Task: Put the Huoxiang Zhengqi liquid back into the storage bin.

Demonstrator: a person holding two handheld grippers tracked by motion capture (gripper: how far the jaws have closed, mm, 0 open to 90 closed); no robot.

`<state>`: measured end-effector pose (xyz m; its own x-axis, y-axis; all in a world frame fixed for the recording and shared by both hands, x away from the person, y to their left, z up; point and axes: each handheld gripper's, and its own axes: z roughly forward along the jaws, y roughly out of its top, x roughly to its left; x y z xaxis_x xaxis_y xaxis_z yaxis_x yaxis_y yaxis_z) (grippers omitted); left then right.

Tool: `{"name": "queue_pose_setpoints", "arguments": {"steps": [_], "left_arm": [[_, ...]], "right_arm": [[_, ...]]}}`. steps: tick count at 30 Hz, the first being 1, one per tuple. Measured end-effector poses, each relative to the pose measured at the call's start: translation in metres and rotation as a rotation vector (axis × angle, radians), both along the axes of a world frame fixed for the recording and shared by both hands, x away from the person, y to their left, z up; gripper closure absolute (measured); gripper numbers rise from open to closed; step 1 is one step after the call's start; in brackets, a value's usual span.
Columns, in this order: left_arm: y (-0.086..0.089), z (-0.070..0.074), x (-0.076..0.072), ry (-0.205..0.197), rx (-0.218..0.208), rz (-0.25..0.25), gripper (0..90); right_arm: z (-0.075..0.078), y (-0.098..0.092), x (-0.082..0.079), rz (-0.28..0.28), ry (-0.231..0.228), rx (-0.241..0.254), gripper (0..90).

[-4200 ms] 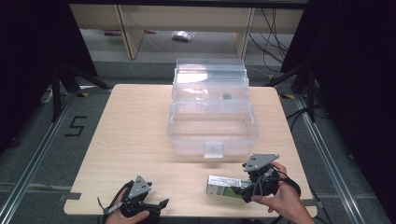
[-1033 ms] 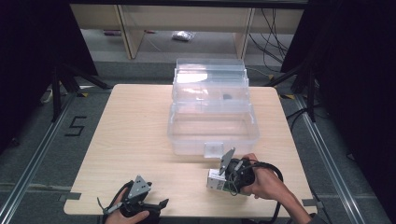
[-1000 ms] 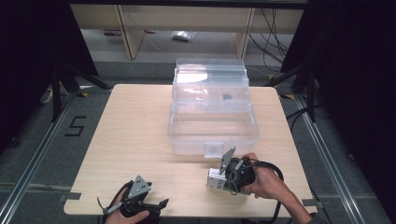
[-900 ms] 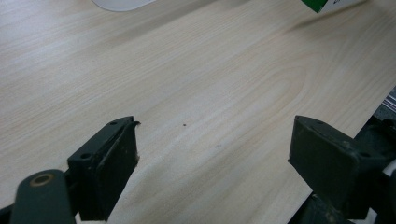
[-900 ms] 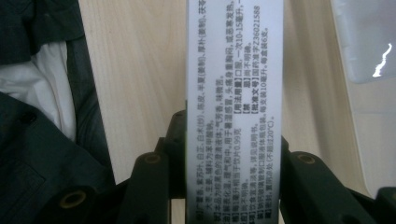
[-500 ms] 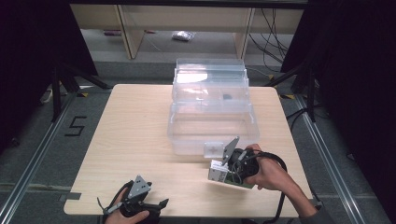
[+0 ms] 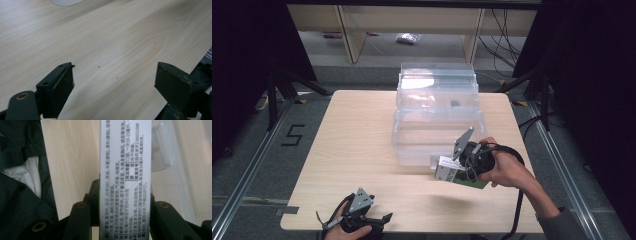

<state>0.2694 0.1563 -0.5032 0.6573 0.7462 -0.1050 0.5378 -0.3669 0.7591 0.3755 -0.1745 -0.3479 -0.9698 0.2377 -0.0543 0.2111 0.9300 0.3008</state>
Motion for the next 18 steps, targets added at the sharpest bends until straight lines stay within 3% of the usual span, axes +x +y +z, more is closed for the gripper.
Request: {"name": "queue_pose_setpoints", "arguments": {"steps": [7, 9, 10, 17, 18], "left_arm": [[-0.001, 0.000, -0.001, 0.003, -0.012, -0.001, 14.8], [0.000, 0.001, -0.001, 0.003, -0.009, -0.006, 14.8], [0.000, 0.000, -0.001, 0.002, -0.017, -0.001, 14.8], [0.000, 0.000, 0.000, 0.001, -0.012, -0.007, 14.8], [-0.001, 0.000, -0.001, 0.000, -0.013, -0.007, 14.8]], "right_arm": [[0.014, 0.000, 0.007, -0.020, 0.002, 0.000, 64.9], [0.018, 0.000, 0.011, 0.014, 0.000, 0.020, 65.0], [0.022, 0.001, 0.012, -0.010, 0.003, 0.007, 65.0], [0.033, -0.001, 0.027, 0.013, -0.017, 0.002, 65.0], [0.035, -0.001, 0.029, -0.006, -0.018, -0.003, 65.0]]}}
